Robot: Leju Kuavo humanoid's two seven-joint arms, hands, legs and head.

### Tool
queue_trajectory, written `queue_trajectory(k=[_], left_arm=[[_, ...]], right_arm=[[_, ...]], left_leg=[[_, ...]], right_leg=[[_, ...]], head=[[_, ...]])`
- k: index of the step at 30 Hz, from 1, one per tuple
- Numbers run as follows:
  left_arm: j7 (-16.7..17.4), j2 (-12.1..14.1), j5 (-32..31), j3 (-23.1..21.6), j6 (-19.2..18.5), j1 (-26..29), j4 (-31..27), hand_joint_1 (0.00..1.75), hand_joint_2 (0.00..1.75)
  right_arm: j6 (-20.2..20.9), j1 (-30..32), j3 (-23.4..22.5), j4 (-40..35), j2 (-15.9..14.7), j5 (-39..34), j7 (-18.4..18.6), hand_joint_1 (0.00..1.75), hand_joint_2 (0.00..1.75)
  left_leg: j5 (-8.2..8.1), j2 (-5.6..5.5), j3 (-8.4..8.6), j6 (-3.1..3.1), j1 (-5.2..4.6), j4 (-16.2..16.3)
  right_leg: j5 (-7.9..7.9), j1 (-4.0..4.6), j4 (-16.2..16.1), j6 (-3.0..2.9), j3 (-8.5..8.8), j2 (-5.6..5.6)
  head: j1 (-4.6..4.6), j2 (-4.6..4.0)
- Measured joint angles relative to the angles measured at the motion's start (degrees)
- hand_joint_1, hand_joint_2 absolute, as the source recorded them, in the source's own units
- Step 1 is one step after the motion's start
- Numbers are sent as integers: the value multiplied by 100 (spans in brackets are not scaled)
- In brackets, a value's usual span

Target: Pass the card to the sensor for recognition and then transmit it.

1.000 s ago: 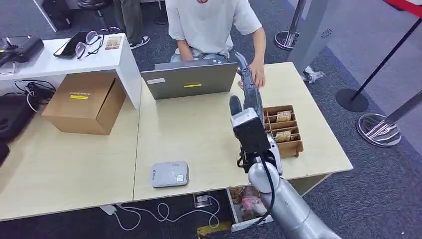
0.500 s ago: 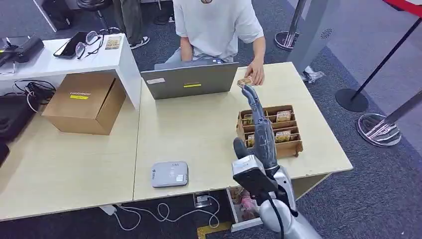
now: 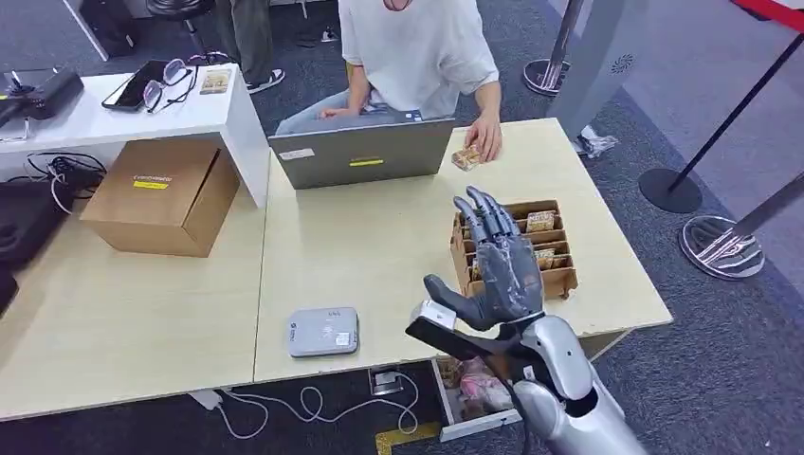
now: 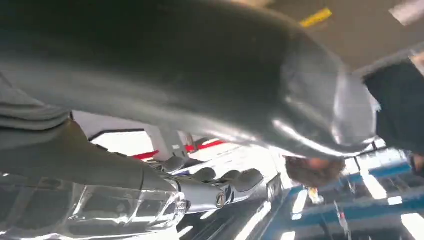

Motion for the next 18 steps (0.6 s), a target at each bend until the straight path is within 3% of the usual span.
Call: queue_trajectory(k=[6,14,15,18], left_arm=[[-28,-4,20,0,-72,18,-4,0,0],[-144,-88,-13,0,-155,85,-129,0,0],[-160,-96,-13,0,-157,89,-151,0,0],[-190,-144,-28,0,-162,115,-232,0,0]], right_arm=[[561,-68,7,210,-118,261,173,0,0],[781,-124,55,372,-245,435,271,0,0],[790,-126,61,385,-258,444,282,0,175],[775,-126,70,431,-291,510,343,0,175]], left_leg=[[0,0,-1,0,0,0],[0,0,-2,1,0,0],[-1,0,-2,1,0,0],[-2,0,-1,3,0,0]], right_leg=[[0,0,0,0,0,-1],[0,0,0,0,0,-1],[0,0,0,0,0,-1],[0,0,0,0,0,-1]], head=[[2,0],[0,0],[0,0],[0,0]])
